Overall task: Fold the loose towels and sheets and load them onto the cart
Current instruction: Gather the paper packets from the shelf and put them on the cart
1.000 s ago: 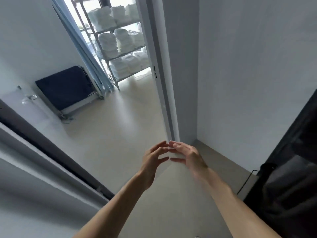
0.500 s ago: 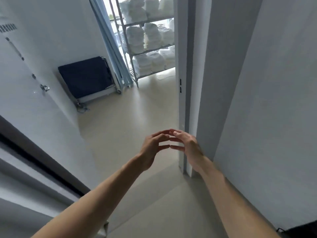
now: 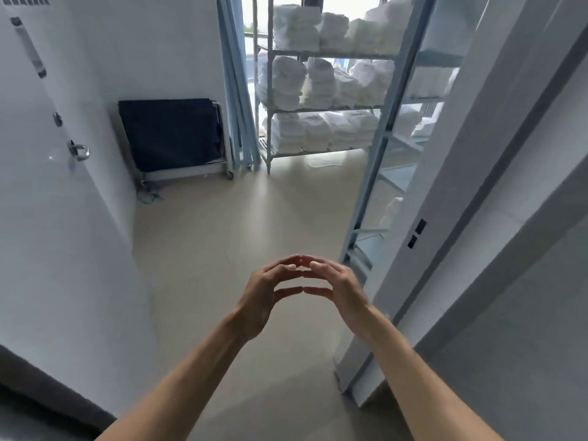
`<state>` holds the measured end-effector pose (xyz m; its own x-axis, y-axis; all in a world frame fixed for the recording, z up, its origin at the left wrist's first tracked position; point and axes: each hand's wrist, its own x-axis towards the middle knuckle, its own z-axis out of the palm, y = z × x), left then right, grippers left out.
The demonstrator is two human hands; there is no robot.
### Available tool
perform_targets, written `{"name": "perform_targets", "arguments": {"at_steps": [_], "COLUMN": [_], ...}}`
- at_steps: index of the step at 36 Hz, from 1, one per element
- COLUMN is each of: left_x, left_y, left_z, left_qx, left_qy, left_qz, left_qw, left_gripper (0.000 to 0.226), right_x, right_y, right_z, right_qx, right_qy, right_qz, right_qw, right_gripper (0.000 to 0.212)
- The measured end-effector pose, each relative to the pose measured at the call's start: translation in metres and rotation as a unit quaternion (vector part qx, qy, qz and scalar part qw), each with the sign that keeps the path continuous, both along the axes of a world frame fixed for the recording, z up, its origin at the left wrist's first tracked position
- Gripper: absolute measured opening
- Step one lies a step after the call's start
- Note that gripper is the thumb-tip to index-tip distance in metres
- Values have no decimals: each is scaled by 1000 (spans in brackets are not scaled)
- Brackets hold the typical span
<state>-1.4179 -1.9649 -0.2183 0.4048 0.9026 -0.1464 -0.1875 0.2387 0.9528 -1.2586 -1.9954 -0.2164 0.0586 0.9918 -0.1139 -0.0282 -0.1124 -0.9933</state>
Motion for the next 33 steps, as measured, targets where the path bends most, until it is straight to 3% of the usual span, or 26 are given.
{"name": "perform_targets", "arguments": {"at_steps": [15,33], "left_x": [-45,7], "left_y": [263,558], "left_z": [45,65], "left_qx": [13,54], "left_qy": [-8,30], "left_qz": [17,71], "left_qw": [1000,996], "left_gripper": [30,28], "right_x": [-52,-3], "right_y": [256,569], "right_z": [53,57], "right_qx": [40,71], "right_qy": [-13,48], "right_qz": [-3,19], "right_qw": [999,996], "right_gripper": [29,26]}}
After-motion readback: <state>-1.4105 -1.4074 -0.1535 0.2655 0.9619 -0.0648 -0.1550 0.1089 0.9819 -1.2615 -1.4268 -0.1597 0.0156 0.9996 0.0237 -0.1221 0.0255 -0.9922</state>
